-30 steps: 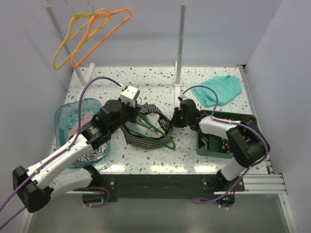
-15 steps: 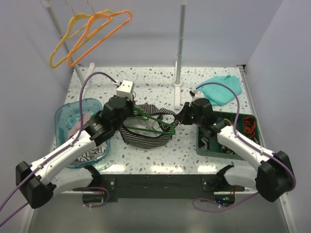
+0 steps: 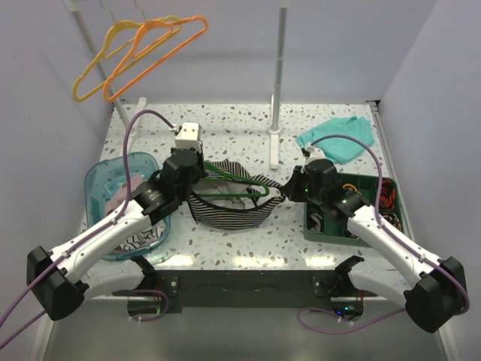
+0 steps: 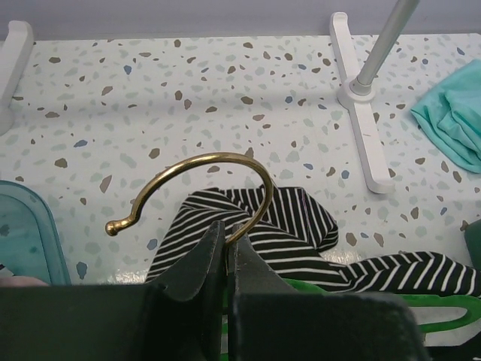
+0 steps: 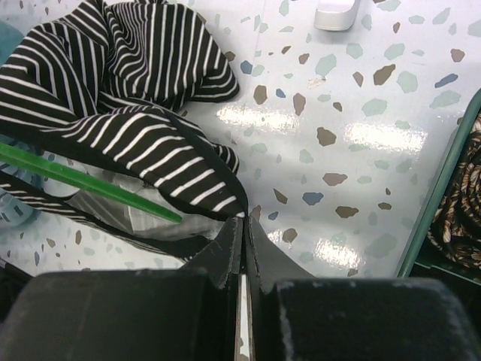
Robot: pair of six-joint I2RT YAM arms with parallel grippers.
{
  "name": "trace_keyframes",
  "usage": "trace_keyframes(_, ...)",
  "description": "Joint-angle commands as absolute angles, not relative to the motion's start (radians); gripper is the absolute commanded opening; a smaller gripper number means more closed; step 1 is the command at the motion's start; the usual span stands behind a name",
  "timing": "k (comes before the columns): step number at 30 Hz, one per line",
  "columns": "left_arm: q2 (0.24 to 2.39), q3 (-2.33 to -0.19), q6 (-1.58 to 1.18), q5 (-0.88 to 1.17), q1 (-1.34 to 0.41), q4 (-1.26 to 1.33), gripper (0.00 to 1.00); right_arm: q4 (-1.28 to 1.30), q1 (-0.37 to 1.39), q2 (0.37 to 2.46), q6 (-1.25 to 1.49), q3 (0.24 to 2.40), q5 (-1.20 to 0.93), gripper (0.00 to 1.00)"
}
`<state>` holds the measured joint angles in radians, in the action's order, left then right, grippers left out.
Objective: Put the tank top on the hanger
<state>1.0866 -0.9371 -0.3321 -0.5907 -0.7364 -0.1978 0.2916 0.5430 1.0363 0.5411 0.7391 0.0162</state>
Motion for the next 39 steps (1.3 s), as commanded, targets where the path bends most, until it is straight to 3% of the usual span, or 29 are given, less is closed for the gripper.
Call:
trace_keyframes(1, 1.089, -0.974, -0.353, -0.658, -0.741, -0.129, 0.0, 0.336, 0.541, 1.009, 0.522, 0.781, 0.002, 0.0)
trace_keyframes(19, 1.111, -0.948, -0.377, -0.624, -0.742, -0.043, 0.0, 0.284, 0.551, 1.097, 0.658, 1.08, -0.287, 0.0)
trace_keyframes(25, 1.126, -0.974, -0.387, -0.597, -0.742, -0.017, 0.0, 0.334, 0.583, 1.12, 0.621, 1.143, -0.218, 0.01)
trace_keyframes(26, 1.129, -0.979, -0.387, -0.592, -0.744, -0.015, 0.0, 0.357, 0.583, 1.129, 0.602, 1.156, -0.187, 0.2)
trace_keyframes(29, 1.123, -0.985, -0.385, -0.588, -0.752, -0.017, 0.0, 0.406, 0.583, 1.124, 0.548, 1.14, -0.079, 0.52)
trace_keyframes(32, 1.111, -0.977, -0.382, -0.584, -0.752, -0.026, 0.0, 0.425, 0.581, 1.109, 0.517, 1.129, -0.022, 0.61)
trace_keyframes(34, 1.101, -0.971, -0.382, -0.583, -0.752, -0.029, 0.0, 0.436, 0.583, 1.106, 0.497, 1.121, -0.002, 0.61)
trace_keyframes(37, 1.094, -0.968, -0.379, -0.583, -0.752, -0.031, 0.0, 0.445, 0.586, 1.104, 0.479, 1.109, -0.005, 0.57)
trace_keyframes(39, 1.092, -0.969, -0.379, -0.58, -0.753, -0.031, 0.0, 0.451, 0.594, 1.109, 0.463, 1.101, -0.003, 0.45)
